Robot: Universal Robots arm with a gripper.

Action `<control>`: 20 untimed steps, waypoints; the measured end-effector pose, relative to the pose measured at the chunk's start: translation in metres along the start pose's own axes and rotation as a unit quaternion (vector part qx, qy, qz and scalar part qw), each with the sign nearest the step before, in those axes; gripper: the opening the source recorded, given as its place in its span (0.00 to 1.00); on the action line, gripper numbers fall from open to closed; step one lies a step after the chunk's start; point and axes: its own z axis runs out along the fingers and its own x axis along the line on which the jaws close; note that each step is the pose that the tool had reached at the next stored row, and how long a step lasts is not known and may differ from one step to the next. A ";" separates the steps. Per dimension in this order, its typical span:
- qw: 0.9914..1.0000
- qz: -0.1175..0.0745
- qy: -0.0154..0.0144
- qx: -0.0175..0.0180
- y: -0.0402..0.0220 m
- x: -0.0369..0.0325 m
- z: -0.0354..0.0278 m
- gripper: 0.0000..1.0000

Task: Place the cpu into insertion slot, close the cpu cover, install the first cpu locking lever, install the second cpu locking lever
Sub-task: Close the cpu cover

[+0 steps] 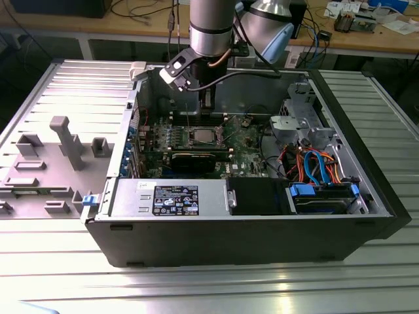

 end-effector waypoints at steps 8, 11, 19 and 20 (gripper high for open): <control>1.000 0.000 0.000 0.000 0.0000 0.0001 -0.0030 0.11; 1.000 0.000 0.000 0.000 0.0000 0.0001 -0.0034 0.11; 1.000 0.000 0.000 0.000 0.0000 0.0001 -0.0035 0.11; 1.000 0.000 0.000 0.000 0.0000 0.0001 -0.0035 0.11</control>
